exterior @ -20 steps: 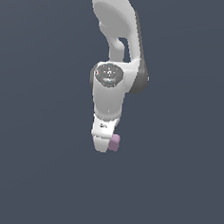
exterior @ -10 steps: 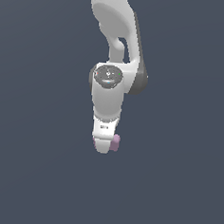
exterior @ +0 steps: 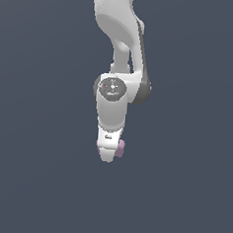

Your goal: Pick up the object and move it to a goal position.

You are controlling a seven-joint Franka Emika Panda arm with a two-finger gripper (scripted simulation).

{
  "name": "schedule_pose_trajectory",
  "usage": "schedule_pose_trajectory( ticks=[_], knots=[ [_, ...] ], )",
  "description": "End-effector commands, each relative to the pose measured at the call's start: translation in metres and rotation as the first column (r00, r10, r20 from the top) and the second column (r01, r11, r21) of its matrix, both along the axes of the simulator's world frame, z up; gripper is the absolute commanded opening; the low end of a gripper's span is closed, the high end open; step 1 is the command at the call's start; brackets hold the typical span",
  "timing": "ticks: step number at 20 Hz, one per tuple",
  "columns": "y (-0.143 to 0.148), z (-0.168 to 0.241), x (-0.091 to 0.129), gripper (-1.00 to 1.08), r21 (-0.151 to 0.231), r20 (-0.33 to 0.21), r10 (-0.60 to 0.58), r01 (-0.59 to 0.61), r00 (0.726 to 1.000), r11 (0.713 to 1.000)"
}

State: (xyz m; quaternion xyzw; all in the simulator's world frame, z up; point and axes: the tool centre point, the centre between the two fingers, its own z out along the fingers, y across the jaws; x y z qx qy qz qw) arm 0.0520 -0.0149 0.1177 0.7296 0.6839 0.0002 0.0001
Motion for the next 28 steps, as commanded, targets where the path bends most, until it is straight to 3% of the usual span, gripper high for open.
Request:
schedule_pose_trajectory(
  ticks=[1, 8, 9, 21, 28],
  knots=[
    [0.0, -0.013, -0.001, 1.0, 0.0, -0.001, 0.001, -0.001, 1.0, 1.0],
    [0.0, -0.022, 0.001, 1.0, 0.0, -0.001, 0.002, -0.002, 1.0, 1.0],
    [0.0, -0.022, 0.001, -1.0, 0.0, -0.001, 0.002, -0.002, 1.0, 1.0],
    [-0.001, -0.021, 0.0, -1.0, 0.0, -0.001, 0.002, -0.002, 1.0, 1.0],
    [-0.008, 0.001, -0.005, -1.0, 0.0, -0.001, 0.002, -0.002, 1.0, 1.0]
  ],
)
